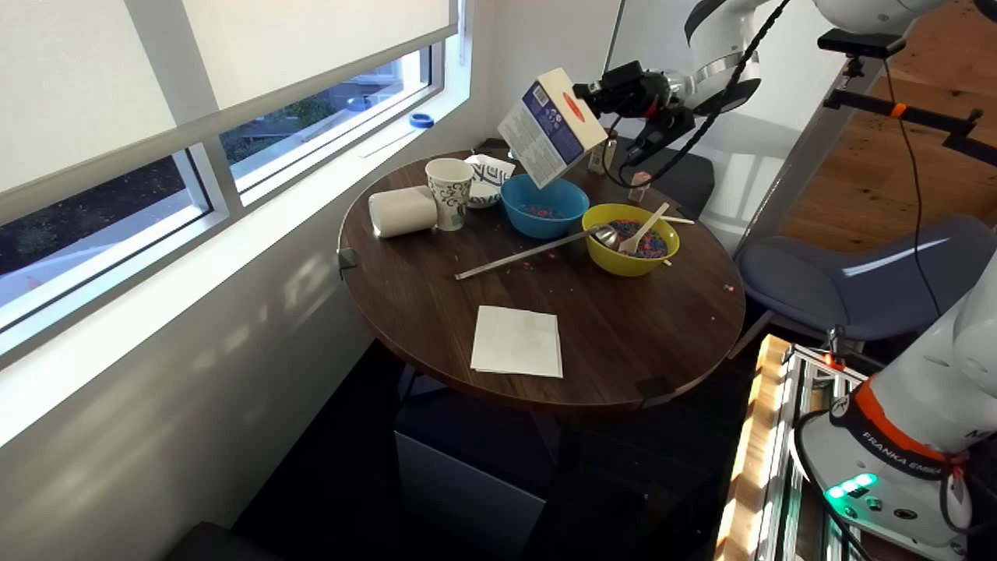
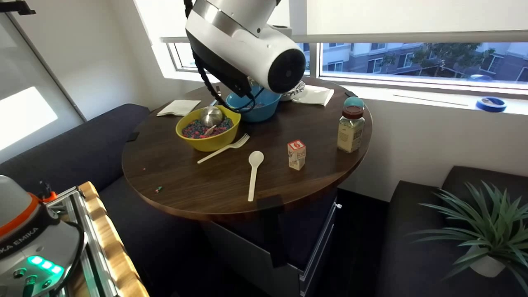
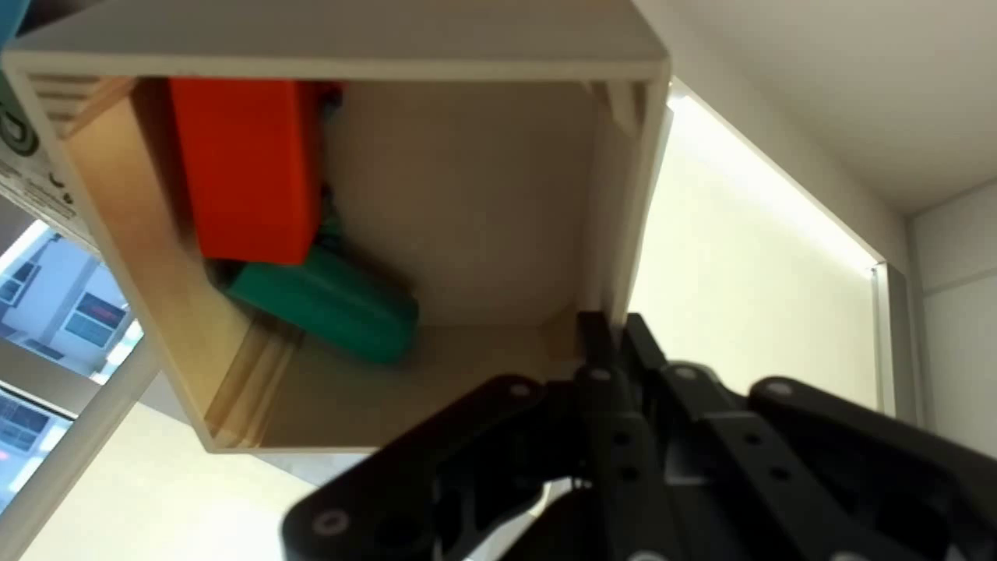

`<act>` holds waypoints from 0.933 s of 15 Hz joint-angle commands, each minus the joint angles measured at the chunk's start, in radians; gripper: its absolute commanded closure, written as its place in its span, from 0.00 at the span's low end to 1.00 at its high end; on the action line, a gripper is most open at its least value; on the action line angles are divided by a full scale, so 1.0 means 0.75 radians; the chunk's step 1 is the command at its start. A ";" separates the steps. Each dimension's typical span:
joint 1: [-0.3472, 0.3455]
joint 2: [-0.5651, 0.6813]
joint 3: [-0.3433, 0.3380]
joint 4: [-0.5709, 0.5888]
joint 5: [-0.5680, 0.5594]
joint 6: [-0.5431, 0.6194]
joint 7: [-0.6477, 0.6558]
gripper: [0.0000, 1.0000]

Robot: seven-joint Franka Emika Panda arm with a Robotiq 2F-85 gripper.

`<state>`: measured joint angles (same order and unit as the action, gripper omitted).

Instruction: Spill the contents of the box into the blue bowl

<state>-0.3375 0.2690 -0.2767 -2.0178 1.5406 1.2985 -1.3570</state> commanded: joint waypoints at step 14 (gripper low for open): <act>-0.029 0.153 0.024 0.025 0.158 -0.174 -0.065 0.98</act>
<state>-0.3522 0.3588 -0.2651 -2.0121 1.6084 1.2330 -1.4028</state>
